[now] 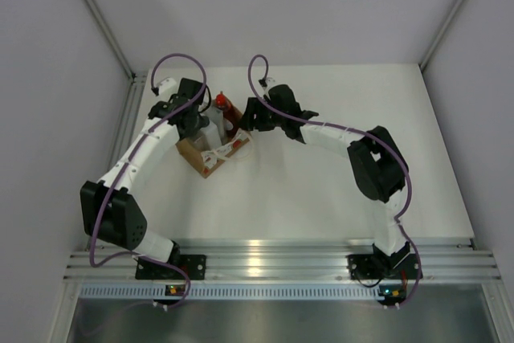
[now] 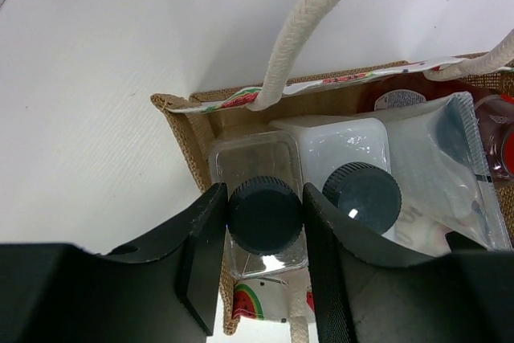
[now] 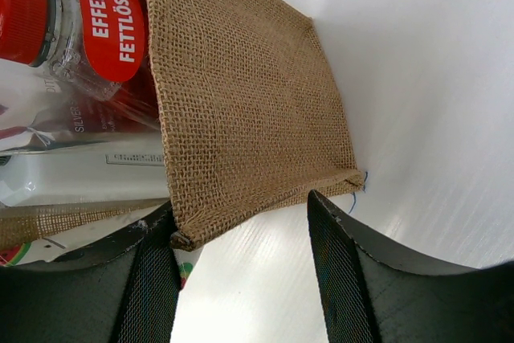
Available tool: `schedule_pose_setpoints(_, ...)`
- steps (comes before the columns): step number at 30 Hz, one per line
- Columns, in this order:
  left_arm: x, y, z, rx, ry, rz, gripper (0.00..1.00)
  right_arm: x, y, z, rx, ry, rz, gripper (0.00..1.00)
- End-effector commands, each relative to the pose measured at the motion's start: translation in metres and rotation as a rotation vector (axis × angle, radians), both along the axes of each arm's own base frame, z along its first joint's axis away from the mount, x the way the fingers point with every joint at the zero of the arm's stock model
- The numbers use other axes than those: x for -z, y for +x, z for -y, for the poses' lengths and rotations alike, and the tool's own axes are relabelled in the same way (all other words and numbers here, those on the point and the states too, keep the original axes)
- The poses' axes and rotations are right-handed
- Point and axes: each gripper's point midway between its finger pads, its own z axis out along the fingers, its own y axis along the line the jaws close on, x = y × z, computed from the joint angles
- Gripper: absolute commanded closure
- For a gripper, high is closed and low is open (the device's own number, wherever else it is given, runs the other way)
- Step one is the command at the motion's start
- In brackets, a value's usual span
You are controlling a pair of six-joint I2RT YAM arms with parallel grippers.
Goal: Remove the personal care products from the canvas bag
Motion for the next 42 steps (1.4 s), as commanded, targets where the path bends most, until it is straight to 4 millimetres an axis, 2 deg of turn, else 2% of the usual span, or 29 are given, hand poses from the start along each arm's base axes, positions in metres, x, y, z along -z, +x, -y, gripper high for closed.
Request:
schedule_pose_setpoints(1,0.009,0.003,0.004,-0.005,-0.032,0.001,0.54,0.002,0.003,0.004,-0.007,-0.005,0.003,0.43)
schedule_pose_setpoints(5,0.020,-0.002,0.008,-0.003,-0.056,-0.023,0.53,0.003,0.004,0.004,-0.009,-0.006,0.002,0.43)
schedule_pose_setpoints(10,0.031,-0.009,0.005,-0.016,-0.051,-0.043,0.45,0.005,0.004,0.004,-0.008,-0.007,-0.001,0.42)
schedule_pose_setpoints(15,0.034,-0.014,0.000,-0.032,-0.033,-0.045,0.44,0.005,0.003,0.004,-0.010,-0.006,-0.004,0.42)
schedule_pose_setpoints(19,0.035,-0.010,-0.001,-0.026,-0.022,-0.036,0.47,0.005,0.002,0.003,-0.011,-0.005,-0.006,0.42)
schedule_pose_setpoints(26,0.040,-0.007,0.004,-0.020,-0.047,-0.045,0.47,0.004,0.001,0.005,-0.013,-0.009,-0.001,0.42)
schedule_pose_setpoints(34,0.072,-0.022,0.005,-0.001,-0.040,-0.141,0.46,0.006,0.001,0.004,-0.011,-0.009,-0.005,0.43)
schedule_pose_setpoints(36,0.081,-0.026,0.005,0.000,-0.043,-0.163,0.42,0.008,0.002,0.005,-0.010,-0.011,-0.008,0.42)
schedule_pose_setpoints(42,0.087,-0.031,0.007,0.012,-0.051,-0.186,0.42,0.006,0.003,0.005,-0.010,-0.009,-0.003,0.43)
